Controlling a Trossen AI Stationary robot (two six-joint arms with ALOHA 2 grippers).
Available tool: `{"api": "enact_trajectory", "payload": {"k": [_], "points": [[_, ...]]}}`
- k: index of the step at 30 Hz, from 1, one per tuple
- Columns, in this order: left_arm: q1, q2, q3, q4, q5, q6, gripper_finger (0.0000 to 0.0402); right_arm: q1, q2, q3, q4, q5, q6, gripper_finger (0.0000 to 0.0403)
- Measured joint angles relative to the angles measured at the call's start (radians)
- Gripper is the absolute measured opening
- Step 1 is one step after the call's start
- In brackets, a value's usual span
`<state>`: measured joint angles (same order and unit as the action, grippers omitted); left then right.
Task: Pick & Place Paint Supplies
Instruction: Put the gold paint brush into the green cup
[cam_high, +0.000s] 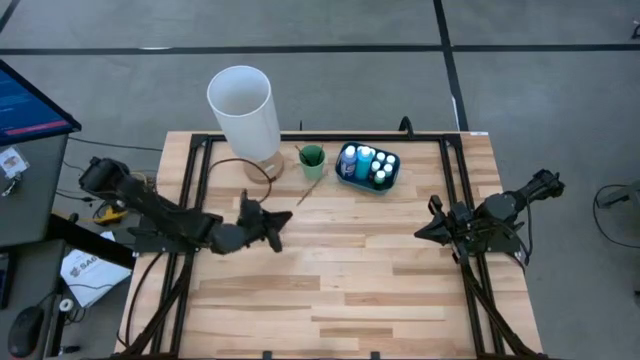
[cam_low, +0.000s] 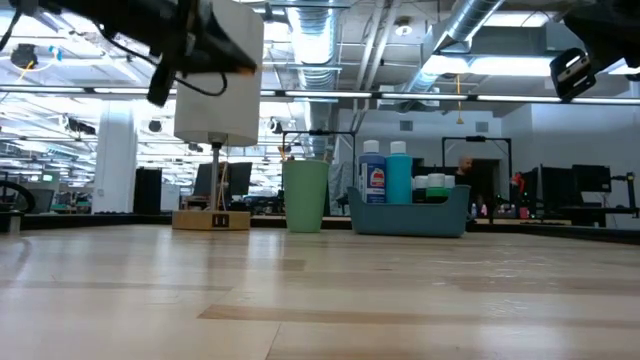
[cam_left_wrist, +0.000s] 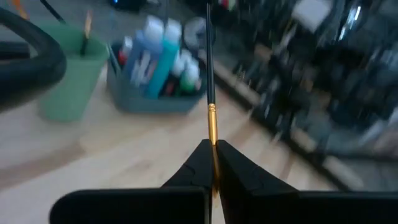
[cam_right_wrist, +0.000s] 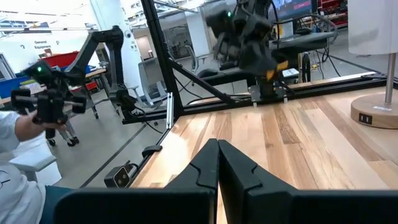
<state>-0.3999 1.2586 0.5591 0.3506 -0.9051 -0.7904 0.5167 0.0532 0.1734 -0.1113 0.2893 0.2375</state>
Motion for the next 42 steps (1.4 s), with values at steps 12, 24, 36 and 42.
{"api": "enact_trajectory", "payload": {"k": [12, 24, 36, 42], "points": [[0.01, -0.197, 0.0, 0.017, 0.105, -0.222, 0.0, -0.003, 0.007, 0.0, 0.167, 0.188, -0.163, 0.0], [0.082, -0.195, 0.001, 0.017, 0.146, -0.346, 0.0, -0.04, 0.48, 0.084, 0.561, 0.343, -0.631, 0.0008], [0.109, -0.161, 0.002, 0.017, 0.166, -0.427, 0.0, -0.137, 1.162, 0.461, 0.56, 0.341, -1.023, 0.0166], [0.098, -0.126, 0.002, 0.018, 0.18, -0.449, 0.0, -0.147, 1.414, 0.67, 0.561, 0.373, -1.247, 0.0215]]}}
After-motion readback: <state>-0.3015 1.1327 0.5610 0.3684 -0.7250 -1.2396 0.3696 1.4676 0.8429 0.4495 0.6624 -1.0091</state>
